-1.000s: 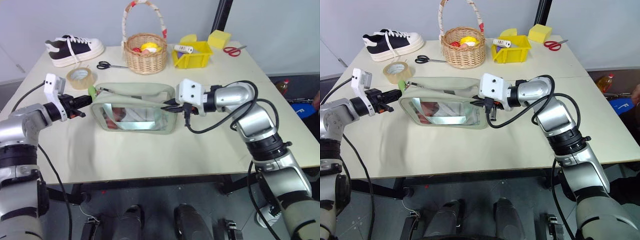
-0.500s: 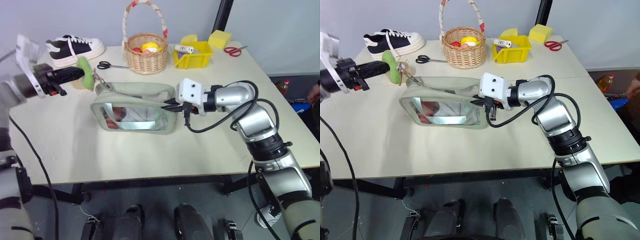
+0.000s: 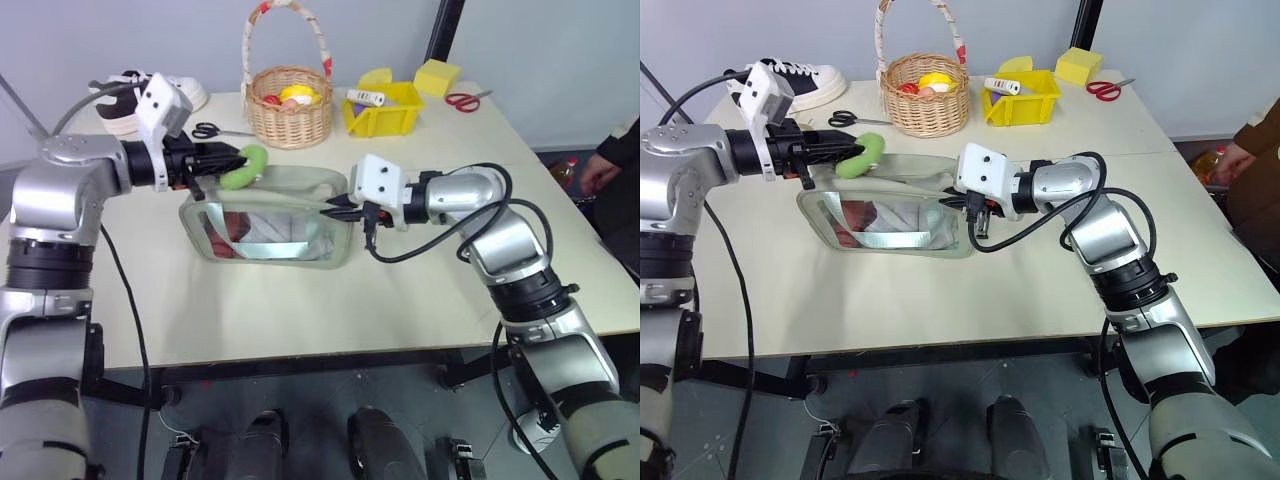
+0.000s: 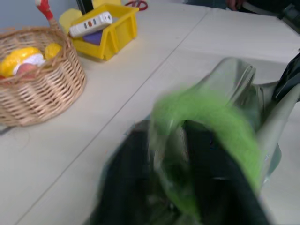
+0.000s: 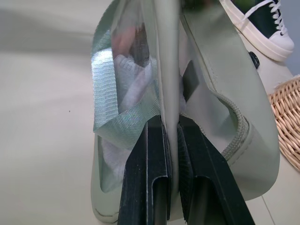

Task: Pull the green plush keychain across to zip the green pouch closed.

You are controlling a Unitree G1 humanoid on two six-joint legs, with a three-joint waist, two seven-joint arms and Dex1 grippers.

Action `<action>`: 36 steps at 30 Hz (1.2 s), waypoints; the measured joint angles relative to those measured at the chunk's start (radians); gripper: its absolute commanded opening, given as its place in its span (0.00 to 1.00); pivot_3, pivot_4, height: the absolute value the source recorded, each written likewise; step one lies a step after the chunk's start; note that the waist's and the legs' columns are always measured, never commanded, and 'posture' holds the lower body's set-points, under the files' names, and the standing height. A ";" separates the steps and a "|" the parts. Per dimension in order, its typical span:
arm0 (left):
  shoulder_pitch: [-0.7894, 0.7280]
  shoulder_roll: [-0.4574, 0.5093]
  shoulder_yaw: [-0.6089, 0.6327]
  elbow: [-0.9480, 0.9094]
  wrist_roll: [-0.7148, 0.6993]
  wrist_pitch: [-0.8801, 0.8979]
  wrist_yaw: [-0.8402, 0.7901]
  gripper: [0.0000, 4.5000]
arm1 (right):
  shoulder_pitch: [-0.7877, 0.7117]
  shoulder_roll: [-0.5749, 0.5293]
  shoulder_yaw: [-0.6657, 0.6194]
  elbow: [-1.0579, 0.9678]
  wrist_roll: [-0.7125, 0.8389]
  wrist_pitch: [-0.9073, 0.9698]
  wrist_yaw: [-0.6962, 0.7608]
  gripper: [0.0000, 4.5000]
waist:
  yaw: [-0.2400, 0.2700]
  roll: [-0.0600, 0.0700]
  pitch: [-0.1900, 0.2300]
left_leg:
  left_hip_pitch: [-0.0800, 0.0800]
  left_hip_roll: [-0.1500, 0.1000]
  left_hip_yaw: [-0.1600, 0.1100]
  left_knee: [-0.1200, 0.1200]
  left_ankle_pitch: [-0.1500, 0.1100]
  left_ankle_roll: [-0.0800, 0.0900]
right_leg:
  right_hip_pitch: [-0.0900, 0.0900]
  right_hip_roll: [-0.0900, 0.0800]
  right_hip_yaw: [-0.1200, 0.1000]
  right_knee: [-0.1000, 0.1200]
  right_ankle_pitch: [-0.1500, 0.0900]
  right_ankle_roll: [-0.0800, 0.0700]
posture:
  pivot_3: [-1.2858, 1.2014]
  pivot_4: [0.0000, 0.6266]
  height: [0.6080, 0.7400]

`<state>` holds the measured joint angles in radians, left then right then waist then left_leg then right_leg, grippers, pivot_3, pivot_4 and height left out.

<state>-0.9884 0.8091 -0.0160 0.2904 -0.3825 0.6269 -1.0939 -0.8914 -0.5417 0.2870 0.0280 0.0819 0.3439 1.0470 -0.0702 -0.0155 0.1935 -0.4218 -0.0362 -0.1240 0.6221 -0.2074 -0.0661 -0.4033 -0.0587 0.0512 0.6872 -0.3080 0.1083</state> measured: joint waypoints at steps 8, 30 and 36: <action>-0.039 0.183 -0.001 -0.055 -0.001 0.031 -0.150 1.00 | -0.004 0.013 -0.001 0.032 -0.002 -0.028 -0.002 0.00 | -0.001 0.000 0.000 | 0.000 0.000 0.000 0.000 0.000 0.000 | 0.000 0.001 0.000 0.000 0.000 0.000 | 0.52 0.24 1.00; 0.315 0.132 0.048 -0.215 0.085 -0.054 0.022 0.03 | -0.015 0.025 0.000 0.072 -0.017 -0.064 0.011 0.00 | 0.003 -0.003 0.002 | 0.007 0.001 0.000 -0.006 0.000 0.000 | 0.005 0.001 0.001 -0.002 0.000 -0.001 | 0.52 0.24 1.00; 0.315 0.132 0.048 -0.232 0.065 -0.024 0.004 0.00 | -0.015 0.024 -0.015 0.071 0.004 -0.001 0.016 0.37 | 0.005 -0.003 0.002 | 0.007 0.001 0.000 -0.005 0.000 0.000 | 0.005 0.000 0.001 -0.002 0.000 -0.001 | 0.52 0.24 1.00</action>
<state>-0.6732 0.9411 0.0317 0.0588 -0.3171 0.6030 -1.0904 -0.9065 -0.5177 0.2718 0.0986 0.0858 0.3430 1.0625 -0.0647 -0.0185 0.1952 -0.4149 -0.0355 -0.1244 0.6167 -0.2072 -0.0662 -0.3978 -0.0583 0.0517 0.6849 -0.3079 0.1073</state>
